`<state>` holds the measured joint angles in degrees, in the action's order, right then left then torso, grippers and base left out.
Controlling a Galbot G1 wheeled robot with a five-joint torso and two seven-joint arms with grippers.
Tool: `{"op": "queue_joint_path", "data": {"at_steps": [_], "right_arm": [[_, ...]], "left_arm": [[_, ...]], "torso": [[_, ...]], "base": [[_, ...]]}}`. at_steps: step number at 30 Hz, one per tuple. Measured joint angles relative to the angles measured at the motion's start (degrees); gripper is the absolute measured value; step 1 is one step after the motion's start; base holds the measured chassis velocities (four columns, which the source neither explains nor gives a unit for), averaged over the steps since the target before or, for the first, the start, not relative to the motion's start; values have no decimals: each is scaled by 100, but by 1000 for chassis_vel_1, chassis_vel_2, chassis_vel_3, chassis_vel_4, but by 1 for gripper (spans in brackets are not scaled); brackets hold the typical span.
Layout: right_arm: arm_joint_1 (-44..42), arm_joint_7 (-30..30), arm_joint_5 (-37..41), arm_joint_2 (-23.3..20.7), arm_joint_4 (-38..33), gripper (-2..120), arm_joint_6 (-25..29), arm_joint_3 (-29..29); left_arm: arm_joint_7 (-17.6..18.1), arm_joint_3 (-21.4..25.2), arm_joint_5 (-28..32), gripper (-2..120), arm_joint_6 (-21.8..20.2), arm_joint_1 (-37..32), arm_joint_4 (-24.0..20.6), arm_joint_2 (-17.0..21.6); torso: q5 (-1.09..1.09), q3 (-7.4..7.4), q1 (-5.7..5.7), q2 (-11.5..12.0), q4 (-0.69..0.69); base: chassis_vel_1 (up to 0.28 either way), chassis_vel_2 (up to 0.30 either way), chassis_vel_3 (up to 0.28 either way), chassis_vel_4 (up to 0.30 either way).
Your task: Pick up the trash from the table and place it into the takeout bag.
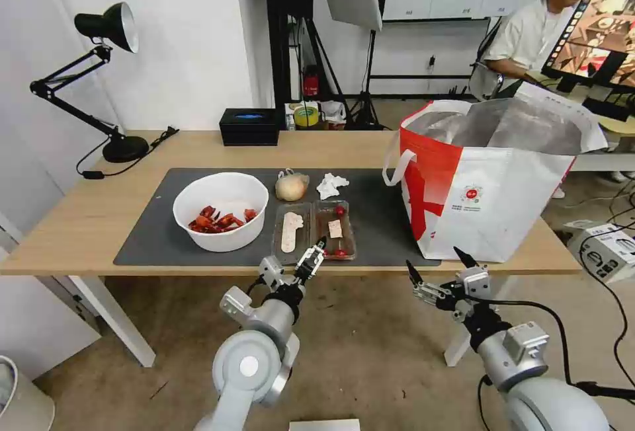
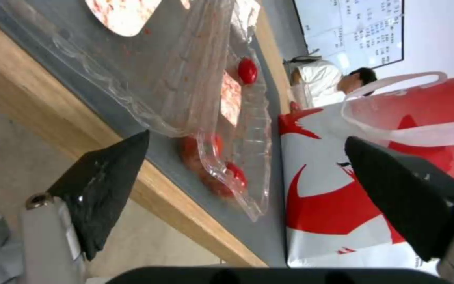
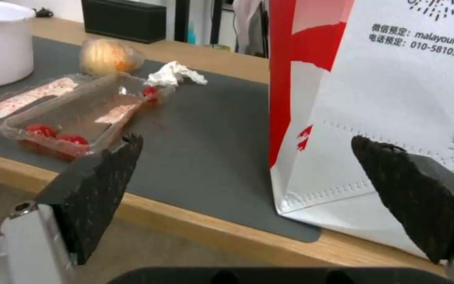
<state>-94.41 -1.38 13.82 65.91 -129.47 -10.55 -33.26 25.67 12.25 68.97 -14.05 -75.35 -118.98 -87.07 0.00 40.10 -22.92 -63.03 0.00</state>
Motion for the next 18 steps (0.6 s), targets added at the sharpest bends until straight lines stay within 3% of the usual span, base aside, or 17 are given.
{"op": "queue_joint_path", "data": {"at_steps": [18], "right_arm": [[-86, 3, -84, 69, 3, 100, 34, 5]], "left_arm": [[217, 152, 172, 100, 33, 133, 72, 76]], "torso": [[0, 0, 0, 0, -1]], "base": [[0, 0, 0, 0]]}}
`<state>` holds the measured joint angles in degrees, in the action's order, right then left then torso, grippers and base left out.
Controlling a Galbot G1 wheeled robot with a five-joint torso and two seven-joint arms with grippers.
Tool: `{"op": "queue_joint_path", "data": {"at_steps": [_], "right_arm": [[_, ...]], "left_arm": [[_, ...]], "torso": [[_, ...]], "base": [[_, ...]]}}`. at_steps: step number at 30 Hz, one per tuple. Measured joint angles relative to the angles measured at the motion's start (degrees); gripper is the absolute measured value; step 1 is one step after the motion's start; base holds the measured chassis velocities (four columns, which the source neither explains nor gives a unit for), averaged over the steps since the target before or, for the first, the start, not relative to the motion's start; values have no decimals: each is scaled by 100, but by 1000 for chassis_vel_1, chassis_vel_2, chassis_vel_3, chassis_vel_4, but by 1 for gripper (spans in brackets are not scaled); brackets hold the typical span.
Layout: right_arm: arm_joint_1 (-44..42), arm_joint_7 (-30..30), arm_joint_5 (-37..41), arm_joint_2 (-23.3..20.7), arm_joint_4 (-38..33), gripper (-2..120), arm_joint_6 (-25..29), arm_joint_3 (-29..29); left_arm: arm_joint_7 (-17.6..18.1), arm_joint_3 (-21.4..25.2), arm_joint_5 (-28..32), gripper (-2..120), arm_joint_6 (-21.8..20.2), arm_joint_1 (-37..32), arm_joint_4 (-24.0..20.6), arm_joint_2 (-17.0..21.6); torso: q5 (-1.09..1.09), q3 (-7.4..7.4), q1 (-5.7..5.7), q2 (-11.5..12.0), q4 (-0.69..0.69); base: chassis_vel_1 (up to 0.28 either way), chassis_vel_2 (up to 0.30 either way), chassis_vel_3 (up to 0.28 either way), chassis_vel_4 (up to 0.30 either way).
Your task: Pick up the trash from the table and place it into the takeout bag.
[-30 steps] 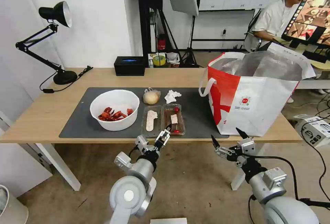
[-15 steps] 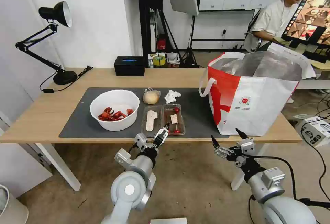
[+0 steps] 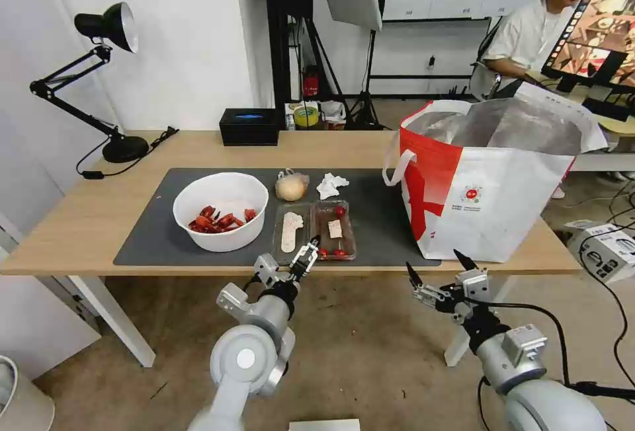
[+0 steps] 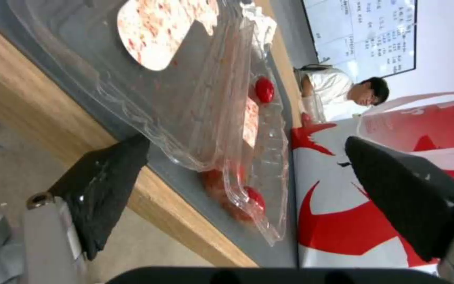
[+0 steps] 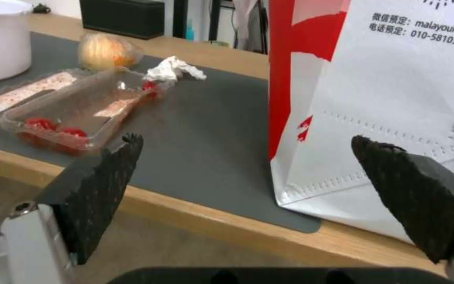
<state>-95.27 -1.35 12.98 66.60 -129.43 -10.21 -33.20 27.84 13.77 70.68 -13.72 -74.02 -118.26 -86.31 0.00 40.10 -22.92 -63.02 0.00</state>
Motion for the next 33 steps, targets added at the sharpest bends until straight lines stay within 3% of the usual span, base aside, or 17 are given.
{"op": "queue_joint_path", "data": {"at_steps": [15, 33], "right_arm": [[-71, -8, -86, 58, 7, 100, 99, 23], [-113, -16, -86, 73, -35, 100, 133, -11]], "left_arm": [[-129, 69, 73, 100, 93, -126, -318, -13], [-189, 155, 74, 100, 153, -11, -374, 18]], "torso": [[0, 1, 0, 0, 1], [0, 1, 0, 0, 0]], "base": [[0, 0, 0, 0], [0, 0, 0, 0]]}}
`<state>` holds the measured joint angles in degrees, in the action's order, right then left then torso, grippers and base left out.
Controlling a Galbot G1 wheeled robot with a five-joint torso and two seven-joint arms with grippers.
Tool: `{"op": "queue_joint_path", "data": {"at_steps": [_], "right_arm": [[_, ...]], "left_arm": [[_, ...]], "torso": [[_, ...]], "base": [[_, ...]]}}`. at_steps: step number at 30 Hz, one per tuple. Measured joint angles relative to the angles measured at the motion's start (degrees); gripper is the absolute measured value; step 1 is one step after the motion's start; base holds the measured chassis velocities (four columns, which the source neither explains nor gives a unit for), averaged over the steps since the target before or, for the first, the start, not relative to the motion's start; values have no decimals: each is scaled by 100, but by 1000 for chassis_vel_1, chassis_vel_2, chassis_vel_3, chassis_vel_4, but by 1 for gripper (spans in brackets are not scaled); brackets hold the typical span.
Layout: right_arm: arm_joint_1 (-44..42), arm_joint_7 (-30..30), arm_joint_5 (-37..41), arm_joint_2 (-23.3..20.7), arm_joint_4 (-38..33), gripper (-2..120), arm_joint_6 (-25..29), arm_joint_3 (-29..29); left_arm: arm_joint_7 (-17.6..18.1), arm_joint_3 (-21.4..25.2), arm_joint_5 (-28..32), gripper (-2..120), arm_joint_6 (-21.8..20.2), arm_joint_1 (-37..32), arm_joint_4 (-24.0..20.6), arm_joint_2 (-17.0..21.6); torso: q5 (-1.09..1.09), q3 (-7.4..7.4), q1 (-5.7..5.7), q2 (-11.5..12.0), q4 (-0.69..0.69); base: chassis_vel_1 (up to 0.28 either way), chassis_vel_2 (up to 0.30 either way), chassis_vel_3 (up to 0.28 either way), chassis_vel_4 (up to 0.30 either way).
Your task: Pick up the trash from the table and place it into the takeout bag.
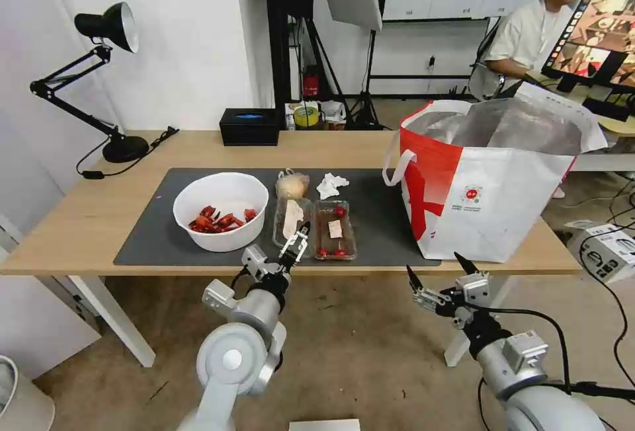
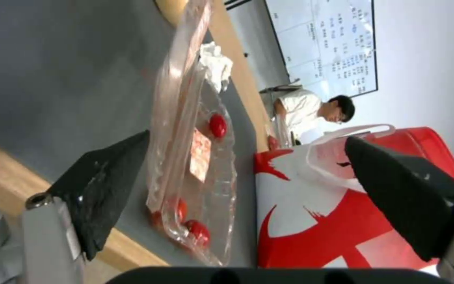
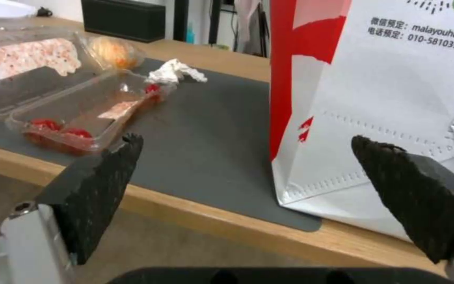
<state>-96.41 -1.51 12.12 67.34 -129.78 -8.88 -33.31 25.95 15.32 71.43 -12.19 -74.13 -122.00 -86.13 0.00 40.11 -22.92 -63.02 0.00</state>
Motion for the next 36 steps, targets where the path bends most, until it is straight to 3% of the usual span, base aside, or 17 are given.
{"op": "queue_joint_path", "data": {"at_steps": [20, 36], "right_arm": [[57, 2, 25, -83, 72, 100, -17, -30], [92, 2, 27, -73, 144, 100, -29, -16]], "left_arm": [[56, -71, 167, 100, 15, 383, 37, 212], [56, -186, 220, 100, -12, 647, 236, 141]], "torso": [[0, 0, 0, 0, 0], [0, 0, 0, 0, 0]], "base": [[0, 0, 0, 0], [0, 0, 0, 0]]}}
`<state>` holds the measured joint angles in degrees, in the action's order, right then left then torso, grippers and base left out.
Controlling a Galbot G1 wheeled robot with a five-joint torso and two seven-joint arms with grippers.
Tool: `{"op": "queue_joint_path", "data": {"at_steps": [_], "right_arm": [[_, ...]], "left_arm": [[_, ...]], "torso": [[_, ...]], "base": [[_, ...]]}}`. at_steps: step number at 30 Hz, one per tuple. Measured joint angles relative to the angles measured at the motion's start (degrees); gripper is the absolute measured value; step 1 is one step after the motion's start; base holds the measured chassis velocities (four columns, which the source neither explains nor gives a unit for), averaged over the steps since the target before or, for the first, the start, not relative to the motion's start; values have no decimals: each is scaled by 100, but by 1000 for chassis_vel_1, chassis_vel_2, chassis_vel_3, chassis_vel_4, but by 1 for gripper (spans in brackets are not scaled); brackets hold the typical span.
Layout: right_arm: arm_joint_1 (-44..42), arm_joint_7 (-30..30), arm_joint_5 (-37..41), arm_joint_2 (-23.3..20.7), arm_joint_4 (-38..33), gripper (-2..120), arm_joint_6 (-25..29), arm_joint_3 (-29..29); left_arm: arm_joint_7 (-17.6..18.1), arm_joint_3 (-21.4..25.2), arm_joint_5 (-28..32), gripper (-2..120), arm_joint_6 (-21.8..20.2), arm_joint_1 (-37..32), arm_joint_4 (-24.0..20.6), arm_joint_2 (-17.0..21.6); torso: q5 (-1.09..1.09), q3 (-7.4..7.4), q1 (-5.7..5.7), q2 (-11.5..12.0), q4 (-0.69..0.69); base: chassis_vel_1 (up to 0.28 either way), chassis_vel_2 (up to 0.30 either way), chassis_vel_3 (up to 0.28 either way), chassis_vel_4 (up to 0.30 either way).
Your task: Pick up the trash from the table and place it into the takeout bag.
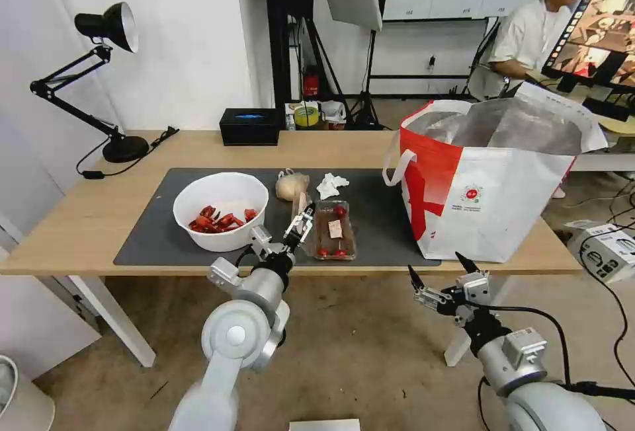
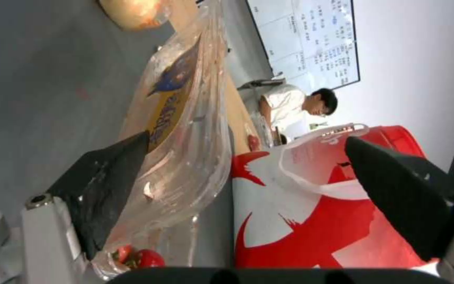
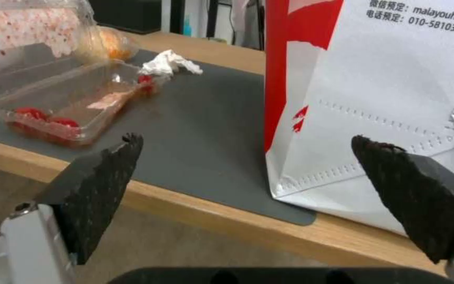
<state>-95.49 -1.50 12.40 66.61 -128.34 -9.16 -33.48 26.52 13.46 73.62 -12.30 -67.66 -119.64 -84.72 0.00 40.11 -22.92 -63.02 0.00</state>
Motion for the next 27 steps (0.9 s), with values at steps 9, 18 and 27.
{"op": "queue_joint_path", "data": {"at_steps": [9, 18, 27], "right_arm": [[-8, 1, 7, 2, -4, 100, -2, -55], [-51, 3, 16, 20, -47, 100, -1, -96], [-76, 3, 16, 55, -62, 100, 23, -122]], "left_arm": [[1, -178, -12, 100, -66, 5, -23, -23], [3, -361, -146, 100, -135, 30, 77, -179], [-1, -415, -236, 100, -149, 39, 169, -159]], "torso": [[0, 0, 0, 0, 0], [0, 0, 0, 0, 0], [0, 0, 0, 0, 0]], "base": [[0, 0, 0, 0], [0, 0, 0, 0], [0, 0, 0, 0]]}}
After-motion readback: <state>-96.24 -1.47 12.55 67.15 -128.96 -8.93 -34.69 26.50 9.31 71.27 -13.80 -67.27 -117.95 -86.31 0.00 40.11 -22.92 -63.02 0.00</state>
